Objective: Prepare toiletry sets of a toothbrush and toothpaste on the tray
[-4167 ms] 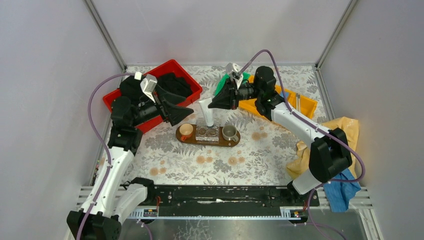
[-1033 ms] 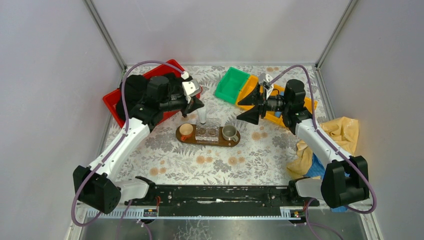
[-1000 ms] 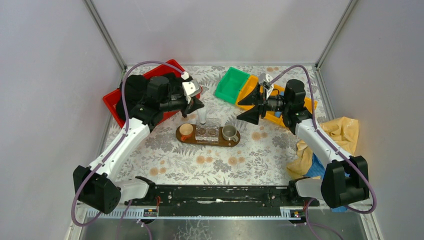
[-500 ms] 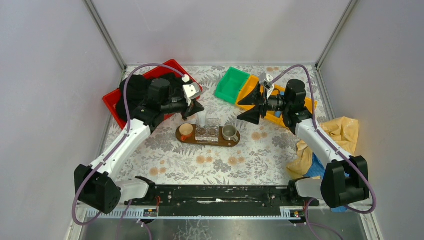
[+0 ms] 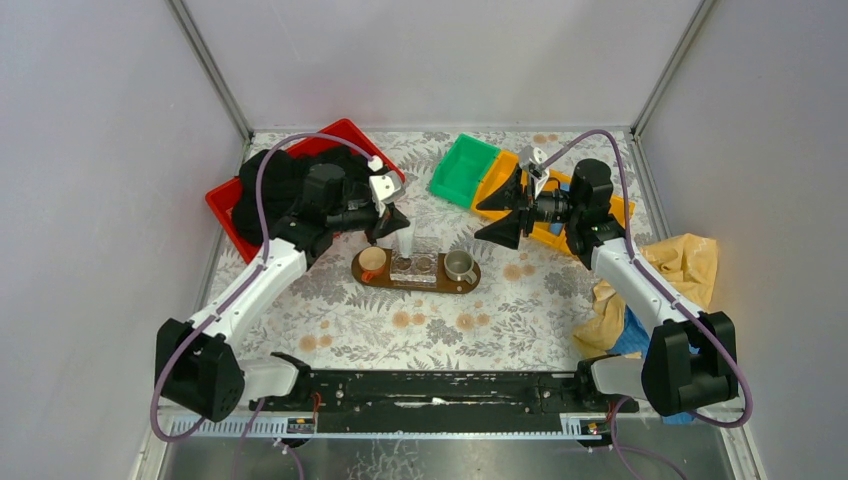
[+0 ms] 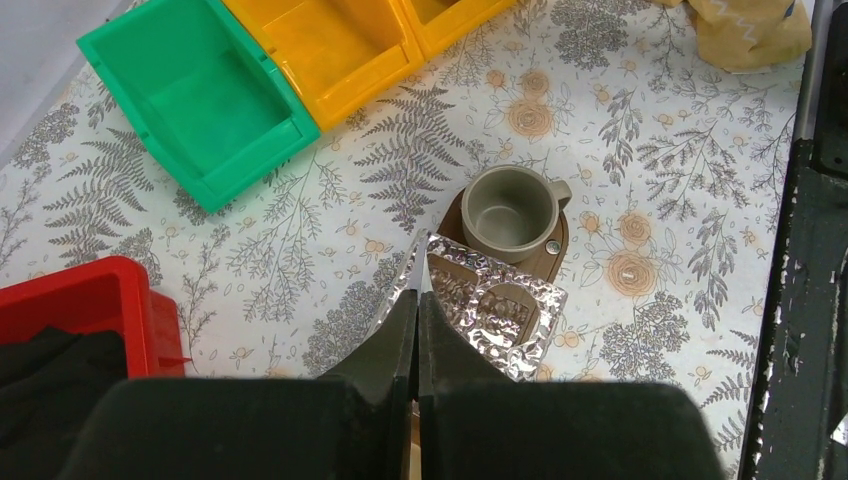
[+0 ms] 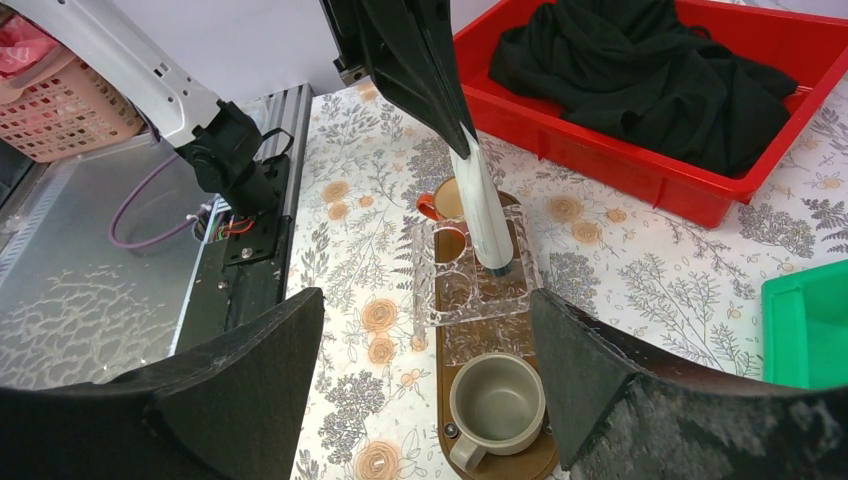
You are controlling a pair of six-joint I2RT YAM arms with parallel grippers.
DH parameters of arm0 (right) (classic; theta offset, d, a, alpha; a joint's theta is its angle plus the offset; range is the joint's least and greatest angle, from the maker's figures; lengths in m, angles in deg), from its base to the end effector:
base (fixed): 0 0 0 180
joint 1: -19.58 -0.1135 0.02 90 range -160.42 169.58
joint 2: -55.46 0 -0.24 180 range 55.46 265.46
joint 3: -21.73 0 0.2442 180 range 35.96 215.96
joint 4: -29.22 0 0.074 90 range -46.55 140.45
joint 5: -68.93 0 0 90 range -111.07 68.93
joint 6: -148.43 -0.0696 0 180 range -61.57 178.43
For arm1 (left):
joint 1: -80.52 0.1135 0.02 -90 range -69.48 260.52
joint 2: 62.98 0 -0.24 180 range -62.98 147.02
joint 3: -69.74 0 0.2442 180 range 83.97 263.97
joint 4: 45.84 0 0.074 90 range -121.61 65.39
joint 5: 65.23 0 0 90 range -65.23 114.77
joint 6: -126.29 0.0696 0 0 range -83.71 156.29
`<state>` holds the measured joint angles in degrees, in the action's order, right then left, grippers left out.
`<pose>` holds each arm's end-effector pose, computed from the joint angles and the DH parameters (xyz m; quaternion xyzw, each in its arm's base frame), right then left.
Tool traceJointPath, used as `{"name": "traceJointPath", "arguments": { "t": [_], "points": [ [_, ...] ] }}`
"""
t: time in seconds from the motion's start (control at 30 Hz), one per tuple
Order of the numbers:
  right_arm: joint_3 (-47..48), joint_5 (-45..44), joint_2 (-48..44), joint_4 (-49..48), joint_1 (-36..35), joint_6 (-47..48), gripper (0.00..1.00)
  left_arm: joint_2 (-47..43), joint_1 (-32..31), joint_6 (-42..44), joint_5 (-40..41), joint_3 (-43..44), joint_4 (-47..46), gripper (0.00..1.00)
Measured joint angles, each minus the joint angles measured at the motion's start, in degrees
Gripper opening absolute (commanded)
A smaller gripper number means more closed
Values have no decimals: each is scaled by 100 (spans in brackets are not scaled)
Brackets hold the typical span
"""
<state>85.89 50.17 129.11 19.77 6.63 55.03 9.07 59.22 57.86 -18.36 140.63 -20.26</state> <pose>0.2675 0.1291 0.3035 -0.4581 0.5387 0.4895 0.5102 0.2637 -0.1539 0.2807 0.4688 0.6666 -0.3118 0.4885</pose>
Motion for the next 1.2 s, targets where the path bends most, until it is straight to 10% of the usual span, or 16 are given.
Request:
{"name": "traceJointPath", "arguments": {
  "t": [0.77, 1.2],
  "points": [
    [-46, 4, 0, -114, 33, -105, 82, 302, 125, -26, -105, -199, -321, 5],
    [-66, 42, 0, -153, 37, -125, 82, 435, 149, -44, -138, -216, -431, 31]
  ]
}}
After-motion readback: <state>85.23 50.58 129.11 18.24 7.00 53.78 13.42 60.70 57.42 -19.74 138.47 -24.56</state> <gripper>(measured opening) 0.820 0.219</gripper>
